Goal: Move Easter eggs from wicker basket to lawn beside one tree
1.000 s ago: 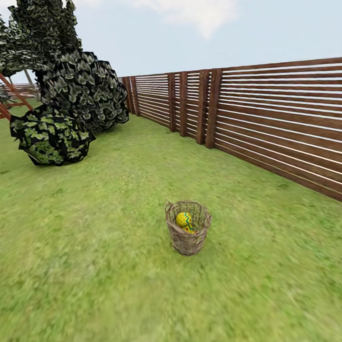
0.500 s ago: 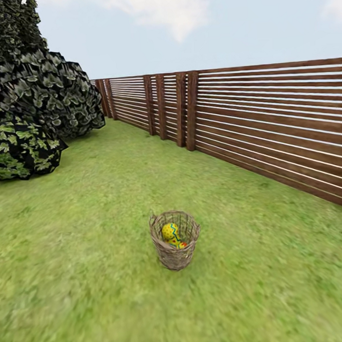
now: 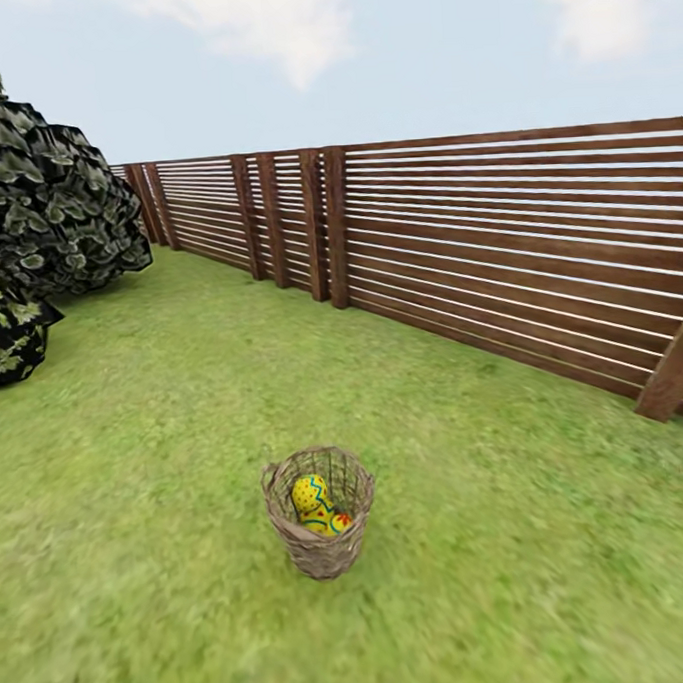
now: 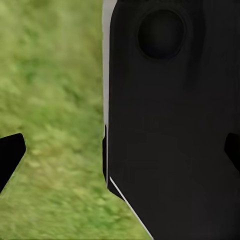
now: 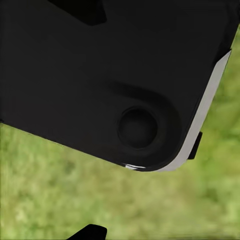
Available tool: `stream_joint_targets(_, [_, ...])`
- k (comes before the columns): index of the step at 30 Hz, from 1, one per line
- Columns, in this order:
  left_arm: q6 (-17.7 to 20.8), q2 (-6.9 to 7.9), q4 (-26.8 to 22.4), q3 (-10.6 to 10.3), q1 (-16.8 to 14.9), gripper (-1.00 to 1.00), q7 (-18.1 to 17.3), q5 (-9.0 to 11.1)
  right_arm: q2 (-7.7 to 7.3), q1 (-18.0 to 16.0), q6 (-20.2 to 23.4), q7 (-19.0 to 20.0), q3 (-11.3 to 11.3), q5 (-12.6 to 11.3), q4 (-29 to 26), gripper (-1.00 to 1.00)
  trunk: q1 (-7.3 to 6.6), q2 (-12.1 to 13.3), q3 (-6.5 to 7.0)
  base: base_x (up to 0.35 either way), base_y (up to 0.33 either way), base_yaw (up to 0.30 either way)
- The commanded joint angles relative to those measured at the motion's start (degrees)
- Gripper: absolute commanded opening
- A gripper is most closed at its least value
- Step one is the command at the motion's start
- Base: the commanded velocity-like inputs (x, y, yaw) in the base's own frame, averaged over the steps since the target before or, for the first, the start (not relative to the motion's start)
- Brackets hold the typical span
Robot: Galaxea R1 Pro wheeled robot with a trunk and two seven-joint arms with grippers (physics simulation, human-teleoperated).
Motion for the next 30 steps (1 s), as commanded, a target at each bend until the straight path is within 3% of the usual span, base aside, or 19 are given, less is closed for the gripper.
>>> stream_joint_targets(1, [-0.1, -0.01, -0.1, 0.2, 0.0, 1.00, 0.0, 0.0, -0.03, 0.0, -0.2, 0.0, -0.1, 0.6, 0.0, 1.00, 0.03, 0.0, -0.02, 0.324, 0.135, -0.292])
stream_joint_targets(13, [0.3, 0.05, -0.3, -0.1, 0.0, 1.00, -0.6, -0.2, -0.17, 0.0, -0.1, 0.1, -0.1, 0.5, 0.0, 1.00, 0.03, 0.0, 0.22, 0.288, 0.122, -0.275])
stream_joint_targets(16, [1.9, 0.94, -1.1, -0.2, -0.7, 1.00, -0.3, -0.6, -0.13, -0.4, 2.9, 0.0, 0.1, 1.2, -1.4, 1.00, 0.03, 0.0, 0.23, 0.033, 0.014, -0.045])
stream_joint_targets(18, [4.4, 3.39, -1.6, -0.1, -3.5, 1.00, -0.3, -0.4, -0.28, -2.3, 9.6, 0.0, 0.1, 1.3, -4.6, 1.00, 0.03, 0.0, 0.23, 0.006, 0.003, -0.008])
stream_joint_targets(20, [8.4, 5.99, -1.8, 0.1, -8.6, 1.00, -0.5, -0.1, -0.36, -4.6, 18.5, 0.0, 0.0, 1.0, -10.1, 1.00, 0.03, 0.0, 0.23, 0.002, 0.001, -0.003])
stream_joint_targets(23, [15.7, 8.36, -2.5, 0.3, -17.0, 1.00, -0.5, 0.1, -0.59, -7.4, 30.6, 0.0, -0.7, 0.7, -21.6, 1.00, 0.03, 0.0, 0.23, 0.001, 0.000, -0.001])
stream_joint_targets(26, [20.9, 8.91, -4.1, 0.3, -26.0, 1.00, -0.5, 0.2, -0.71, -10.7, 44.8, 0.2, -4.0, 0.5, -36.2, 1.00, 0.03, 0.0, 0.23, 0.000, 0.000, 0.000])
stream_joint_targets(27, [21.3, 8.78, -4.4, 0.3, -27.3, 1.00, -0.5, 0.2, -0.69, -11.5, 47.1, 0.2, -4.7, 0.5, -38.0, 1.00, 0.03, 0.0, 0.23, 0.000, 0.000, 0.000])
stream_joint_targets(29, [22.2, 7.91, -5.7, 0.3, -32.3, 1.00, -0.4, 0.4, -0.54, -15.4, 54.8, 0.3, -7.7, 0.4, -43.8, 1.00, 0.03, 0.0, 0.23, 0.000, 0.000, 0.000])
stream_joint_targets(30, [23.2, 6.89, -6.6, 0.3, -35.6, 1.00, -0.4, 0.4, -0.43, -19.0, 58.5, 0.2, -10.4, -0.1, -46.0, 1.00, 0.03, 0.0, 0.23, 0.000, 0.000, 0.000])
